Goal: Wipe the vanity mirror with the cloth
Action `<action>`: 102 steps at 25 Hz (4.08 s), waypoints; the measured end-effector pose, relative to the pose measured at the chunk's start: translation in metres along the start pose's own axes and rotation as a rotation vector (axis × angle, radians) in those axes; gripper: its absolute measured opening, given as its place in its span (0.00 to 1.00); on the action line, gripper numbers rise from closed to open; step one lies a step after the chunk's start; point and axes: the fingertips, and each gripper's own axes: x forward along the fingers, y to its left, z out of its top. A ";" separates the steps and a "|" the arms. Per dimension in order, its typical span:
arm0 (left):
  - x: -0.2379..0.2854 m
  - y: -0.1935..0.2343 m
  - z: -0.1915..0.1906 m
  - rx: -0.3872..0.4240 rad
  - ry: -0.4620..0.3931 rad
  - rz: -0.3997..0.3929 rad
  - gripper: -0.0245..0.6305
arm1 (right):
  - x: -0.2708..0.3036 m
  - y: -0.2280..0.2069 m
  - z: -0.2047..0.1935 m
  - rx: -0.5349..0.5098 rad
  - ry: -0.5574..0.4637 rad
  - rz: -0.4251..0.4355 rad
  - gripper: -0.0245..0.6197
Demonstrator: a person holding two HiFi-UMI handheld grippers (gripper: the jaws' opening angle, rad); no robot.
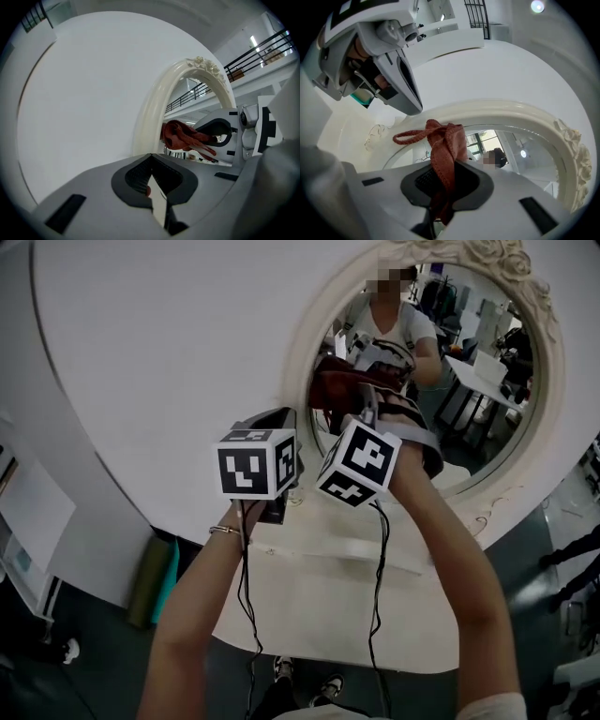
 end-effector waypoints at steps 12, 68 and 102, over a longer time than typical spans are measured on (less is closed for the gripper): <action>-0.002 0.008 -0.136 -0.003 0.158 -0.004 0.05 | 0.016 0.160 -0.041 0.060 0.073 0.237 0.13; 0.038 -0.149 0.099 0.144 -0.078 -0.133 0.05 | -0.071 -0.160 -0.109 -0.006 0.137 -0.238 0.13; 0.060 -0.083 -0.233 0.016 0.319 -0.119 0.05 | 0.007 0.240 -0.181 0.127 0.212 0.295 0.13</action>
